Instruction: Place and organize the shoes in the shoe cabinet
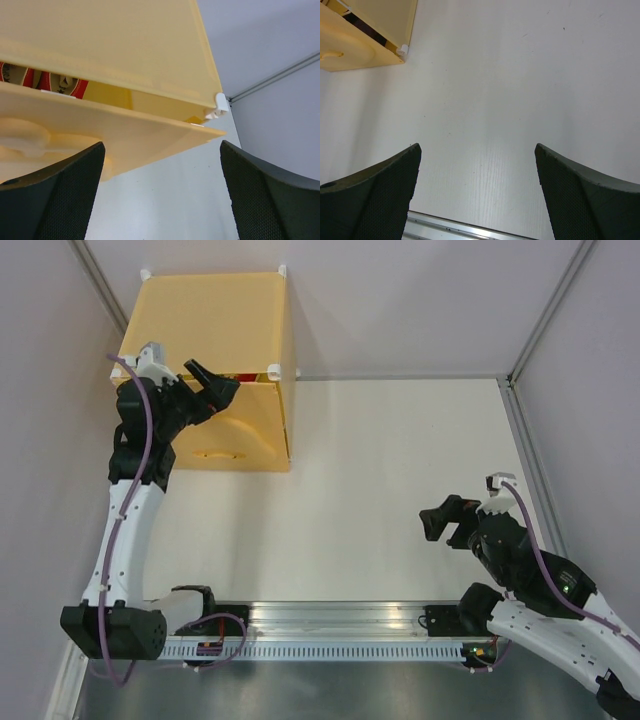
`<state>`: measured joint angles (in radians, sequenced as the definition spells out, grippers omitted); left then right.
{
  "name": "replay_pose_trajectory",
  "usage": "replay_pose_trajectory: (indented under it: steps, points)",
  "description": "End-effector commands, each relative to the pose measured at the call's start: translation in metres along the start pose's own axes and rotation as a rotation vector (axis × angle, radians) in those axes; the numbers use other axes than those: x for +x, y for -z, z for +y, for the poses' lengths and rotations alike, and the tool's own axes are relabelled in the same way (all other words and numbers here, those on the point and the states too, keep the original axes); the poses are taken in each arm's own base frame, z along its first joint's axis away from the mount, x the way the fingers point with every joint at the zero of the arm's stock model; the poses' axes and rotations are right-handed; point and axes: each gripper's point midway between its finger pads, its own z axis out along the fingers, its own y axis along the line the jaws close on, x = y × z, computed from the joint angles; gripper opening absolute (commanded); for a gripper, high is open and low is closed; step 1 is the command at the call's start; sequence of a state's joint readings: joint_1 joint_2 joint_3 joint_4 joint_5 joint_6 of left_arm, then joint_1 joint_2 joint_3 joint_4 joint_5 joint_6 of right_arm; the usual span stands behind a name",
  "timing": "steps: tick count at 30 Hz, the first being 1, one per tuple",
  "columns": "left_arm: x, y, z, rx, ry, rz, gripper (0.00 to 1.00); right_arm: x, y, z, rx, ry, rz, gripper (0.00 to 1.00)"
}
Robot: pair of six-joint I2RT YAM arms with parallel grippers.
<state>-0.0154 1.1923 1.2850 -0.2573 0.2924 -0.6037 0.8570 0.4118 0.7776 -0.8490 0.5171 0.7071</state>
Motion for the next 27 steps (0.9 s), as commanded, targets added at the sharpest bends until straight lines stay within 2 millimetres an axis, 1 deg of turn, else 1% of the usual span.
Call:
replay_pose_trajectory:
  steps: [1,2,3,5,6,7,9,10,11,12,13,15,16,18,19,20,21,22,23,25,27]
  points:
    - [-0.011,0.035,-0.017,0.033,-0.092,-0.056,0.99,-0.024,0.010,0.003,0.002,-0.015,-0.060,0.98]
    - [-0.008,0.042,-0.017,0.026,-0.104,-0.050,0.99,-0.026,0.010,0.003,0.007,-0.009,-0.060,0.98]
    - [-0.006,0.059,-0.020,0.020,-0.116,-0.054,1.00,-0.028,0.010,0.002,0.013,-0.006,-0.067,0.98]
    - [-0.004,0.077,-0.020,0.000,-0.152,-0.057,1.00,-0.034,0.013,0.004,0.011,0.007,-0.075,0.98]
    - [-0.002,0.095,-0.020,-0.022,-0.161,-0.058,1.00,-0.037,0.013,0.004,0.014,0.013,-0.078,0.98]
    - [-0.002,0.107,-0.020,-0.032,-0.188,-0.066,1.00,-0.042,0.016,0.006,0.012,0.010,-0.090,0.98]
    - [-0.004,0.128,-0.019,-0.071,-0.212,-0.089,1.00,-0.047,0.018,0.006,0.018,0.028,-0.097,0.98]
    - [0.000,0.149,-0.019,-0.089,-0.237,-0.090,1.00,-0.054,0.020,0.005,0.025,0.030,-0.113,0.98]
    - [0.000,0.160,-0.015,-0.119,-0.247,-0.099,1.00,-0.057,0.022,0.005,0.030,0.038,-0.122,0.98]
    - [-0.003,0.174,-0.019,-0.127,-0.261,-0.122,1.00,-0.060,0.024,0.003,0.034,0.048,-0.127,0.98]
    - [0.003,0.194,-0.018,-0.144,-0.279,-0.119,1.00,-0.067,0.028,0.005,0.028,0.045,-0.144,0.98]
    - [-0.002,0.220,-0.016,-0.185,-0.296,-0.172,1.00,-0.077,0.034,0.001,0.043,0.061,-0.172,0.98]
    - [0.002,0.241,-0.015,-0.200,-0.312,-0.196,1.00,-0.080,0.037,0.000,0.043,0.066,-0.183,0.98]
    - [-0.004,0.264,-0.010,-0.252,-0.323,-0.266,1.00,-0.089,0.044,-0.004,0.056,0.076,-0.210,0.98]
    - [-0.002,0.280,-0.008,-0.269,-0.326,-0.298,1.00,-0.097,0.050,-0.004,0.050,0.070,-0.230,0.98]
    - [-0.007,0.290,0.000,-0.325,-0.306,-0.334,1.00,-0.101,0.055,-0.005,0.047,0.074,-0.238,0.98]
    - [-0.007,0.298,0.000,-0.320,-0.296,-0.354,1.00,-0.104,0.059,-0.004,0.036,0.076,-0.244,0.98]
    - [-0.006,0.302,0.002,-0.329,-0.290,-0.365,1.00,-0.113,0.067,-0.003,0.022,0.086,-0.264,0.98]
    - [-0.006,0.314,0.006,-0.345,-0.279,-0.398,1.00,-0.116,0.073,-0.005,0.014,0.089,-0.275,0.98]
    - [-0.005,0.322,0.010,-0.353,-0.254,-0.427,1.00,-0.126,0.086,-0.009,0.000,0.095,-0.313,0.98]
    - [-0.005,0.333,0.014,-0.364,-0.246,-0.458,1.00,-0.130,0.095,-0.016,0.007,0.089,-0.334,0.98]
